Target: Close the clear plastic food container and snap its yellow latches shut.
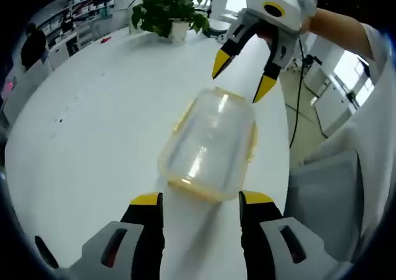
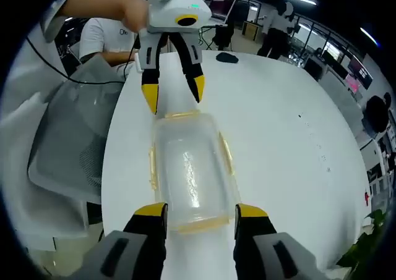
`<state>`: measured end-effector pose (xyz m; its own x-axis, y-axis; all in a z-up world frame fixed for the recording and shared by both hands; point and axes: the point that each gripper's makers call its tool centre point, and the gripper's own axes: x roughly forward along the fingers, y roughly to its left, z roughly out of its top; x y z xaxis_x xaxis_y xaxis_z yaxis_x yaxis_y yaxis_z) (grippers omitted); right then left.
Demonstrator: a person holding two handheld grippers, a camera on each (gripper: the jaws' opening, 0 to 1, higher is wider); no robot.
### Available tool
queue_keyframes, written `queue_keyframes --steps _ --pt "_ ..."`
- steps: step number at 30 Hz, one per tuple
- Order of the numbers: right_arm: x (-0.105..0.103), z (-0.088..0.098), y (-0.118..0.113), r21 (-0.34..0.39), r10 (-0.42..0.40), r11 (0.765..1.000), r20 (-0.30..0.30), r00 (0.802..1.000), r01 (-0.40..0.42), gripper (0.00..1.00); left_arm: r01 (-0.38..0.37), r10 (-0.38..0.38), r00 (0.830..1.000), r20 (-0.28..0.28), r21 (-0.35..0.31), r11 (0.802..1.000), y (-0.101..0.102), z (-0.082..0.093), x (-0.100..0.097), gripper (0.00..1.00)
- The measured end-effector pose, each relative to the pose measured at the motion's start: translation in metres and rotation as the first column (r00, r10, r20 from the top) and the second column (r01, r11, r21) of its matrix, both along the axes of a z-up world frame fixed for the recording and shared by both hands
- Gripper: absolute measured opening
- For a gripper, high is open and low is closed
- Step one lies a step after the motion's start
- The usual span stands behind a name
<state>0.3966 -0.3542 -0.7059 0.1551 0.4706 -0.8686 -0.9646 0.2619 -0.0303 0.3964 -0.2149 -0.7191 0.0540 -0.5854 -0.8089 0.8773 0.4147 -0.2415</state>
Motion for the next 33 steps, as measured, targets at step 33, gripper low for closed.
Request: queue_keyframes --steps 33 --pt "0.002 -0.029 -0.013 -0.014 -0.581 0.803 -0.237 0.778 0.596 0.43 -0.461 0.444 0.871 -0.209 -0.043 0.886 -0.014 -0.016 0.001 0.44"
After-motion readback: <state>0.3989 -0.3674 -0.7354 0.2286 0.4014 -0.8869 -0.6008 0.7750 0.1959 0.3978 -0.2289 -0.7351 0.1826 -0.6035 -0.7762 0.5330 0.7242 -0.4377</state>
